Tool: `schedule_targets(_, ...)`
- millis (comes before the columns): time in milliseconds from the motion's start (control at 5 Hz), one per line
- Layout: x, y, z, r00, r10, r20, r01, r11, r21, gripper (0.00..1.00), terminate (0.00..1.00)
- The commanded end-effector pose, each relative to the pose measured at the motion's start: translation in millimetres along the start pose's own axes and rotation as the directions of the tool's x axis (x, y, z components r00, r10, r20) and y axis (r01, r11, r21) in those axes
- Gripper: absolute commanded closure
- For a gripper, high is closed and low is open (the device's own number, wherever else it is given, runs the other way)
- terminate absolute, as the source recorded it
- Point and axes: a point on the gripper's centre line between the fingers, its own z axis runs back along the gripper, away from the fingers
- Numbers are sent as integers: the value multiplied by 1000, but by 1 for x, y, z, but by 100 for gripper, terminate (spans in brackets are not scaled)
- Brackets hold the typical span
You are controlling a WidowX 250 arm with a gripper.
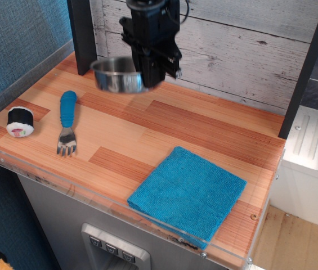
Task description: Put silver pan on top of blue cloth
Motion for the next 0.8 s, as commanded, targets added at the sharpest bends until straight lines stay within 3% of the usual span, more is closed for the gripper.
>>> schedule_targets(0, -26, -41, 23, 992, -113, 59, 113, 994, 1, 100, 0)
schedule_targets(600, -47, -114, 18, 955, -285, 77, 286, 958, -2, 100, 0)
